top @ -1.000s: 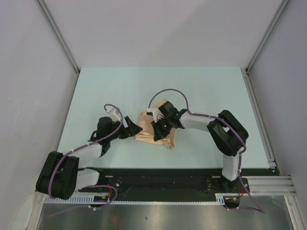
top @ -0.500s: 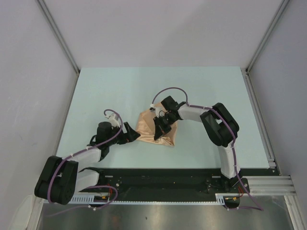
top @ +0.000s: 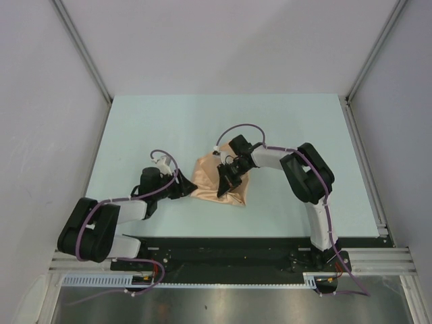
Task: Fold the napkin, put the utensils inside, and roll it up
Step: Roll the napkin with the utensil
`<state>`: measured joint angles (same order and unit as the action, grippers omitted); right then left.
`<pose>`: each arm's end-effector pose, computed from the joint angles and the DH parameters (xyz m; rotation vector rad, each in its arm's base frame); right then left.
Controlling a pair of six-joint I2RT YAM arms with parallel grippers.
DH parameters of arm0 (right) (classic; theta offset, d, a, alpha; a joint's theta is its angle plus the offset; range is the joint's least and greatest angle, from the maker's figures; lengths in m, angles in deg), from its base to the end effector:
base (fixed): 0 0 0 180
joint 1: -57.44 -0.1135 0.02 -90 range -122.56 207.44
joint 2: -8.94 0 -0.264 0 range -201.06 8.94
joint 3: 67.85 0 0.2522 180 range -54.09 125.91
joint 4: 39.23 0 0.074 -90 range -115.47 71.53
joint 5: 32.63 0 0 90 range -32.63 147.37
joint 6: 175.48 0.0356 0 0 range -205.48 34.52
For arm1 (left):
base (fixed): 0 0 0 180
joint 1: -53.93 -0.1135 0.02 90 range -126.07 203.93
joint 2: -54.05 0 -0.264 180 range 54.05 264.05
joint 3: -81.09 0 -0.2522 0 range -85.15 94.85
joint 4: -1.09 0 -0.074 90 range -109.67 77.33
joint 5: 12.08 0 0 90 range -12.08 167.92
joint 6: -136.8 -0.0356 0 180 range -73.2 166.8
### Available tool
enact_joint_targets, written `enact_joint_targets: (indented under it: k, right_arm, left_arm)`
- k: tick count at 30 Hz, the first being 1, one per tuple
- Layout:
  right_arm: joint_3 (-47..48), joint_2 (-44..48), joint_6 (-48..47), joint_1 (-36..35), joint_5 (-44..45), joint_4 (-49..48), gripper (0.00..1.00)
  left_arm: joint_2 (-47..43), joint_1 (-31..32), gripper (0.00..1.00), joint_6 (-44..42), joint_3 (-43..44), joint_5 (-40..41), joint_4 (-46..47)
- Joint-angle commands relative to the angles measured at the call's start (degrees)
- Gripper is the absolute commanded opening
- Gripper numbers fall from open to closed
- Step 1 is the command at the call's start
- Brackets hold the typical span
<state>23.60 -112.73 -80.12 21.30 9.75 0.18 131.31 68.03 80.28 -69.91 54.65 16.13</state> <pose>0.3161 0.2634 0.1194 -0.9606 2.6503 1.3384 0.2089 -0.0670 0.1244 -0.1305 2.2370 -0.9051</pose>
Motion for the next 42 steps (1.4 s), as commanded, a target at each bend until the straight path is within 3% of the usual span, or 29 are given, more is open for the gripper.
enact_joint_targets:
  k: [1, 5, 10, 15, 18, 19, 25, 31, 36, 42]
  right_arm:
    - [-0.26, -2.78, -1.59, 0.28, 3.23, 4.59, 0.0]
    - [-0.08, -3.05, -1.59, 0.37, 2.44, 4.5, 0.0]
    - [-0.08, -1.82, -0.97, 0.37, 2.26, 4.41, 0.04]
    - [-0.08, 3.62, 0.34, 0.54, 3.75, 4.76, 0.37]
    - [-0.61, 8.79, 0.35, 0.46, 7.17, 5.11, 0.59]
    - [-1.05, 10.38, 0.26, 0.54, 9.88, 4.94, 0.72]
    - [-10.53, 27.43, 2.8, -0.95, 26.05, 1.07, 0.75]
    - [-22.48, 40.34, 6.93, -5.42, 32.83, -2.0, 0.73]
    - [-26.36, 43.88, 8.87, -7.36, 35.57, -3.24, 0.72]
    - [-27.06, 41.08, 8.09, -7.8, 38.38, -3.33, 0.7]
  left_arm:
    - [3.07, -0.13, 0.58, -0.69, 0.22, -0.55, -0.59]
    - [5.44, -0.13, 0.48, -0.6, 0.57, -1.69, 0.56]
    - [7.56, -0.13, 0.22, -0.87, 2.33, -2.4, -0.4]
    - [8.53, -0.13, 0.06, -0.95, 3.12, -2.4, -1.37]
    - [9.14, -0.13, 0.01, -1.04, 3.65, -2.57, -1.81]
    - [9.4, -0.13, 0.0, -1.13, 3.74, -2.75, -2.08]
    - [10.02, -0.05, 0.0, -1.22, 4.27, -2.75, -2.34]
    - [10.63, -0.13, 0.0, -1.31, 4.88, -2.92, -2.87]
    - [10.64, -0.13, 0.0, -1.31, 5.06, -2.93, -2.96]
    - [10.37, -0.13, 0.0, -1.22, 4.88, -2.75, -2.96]
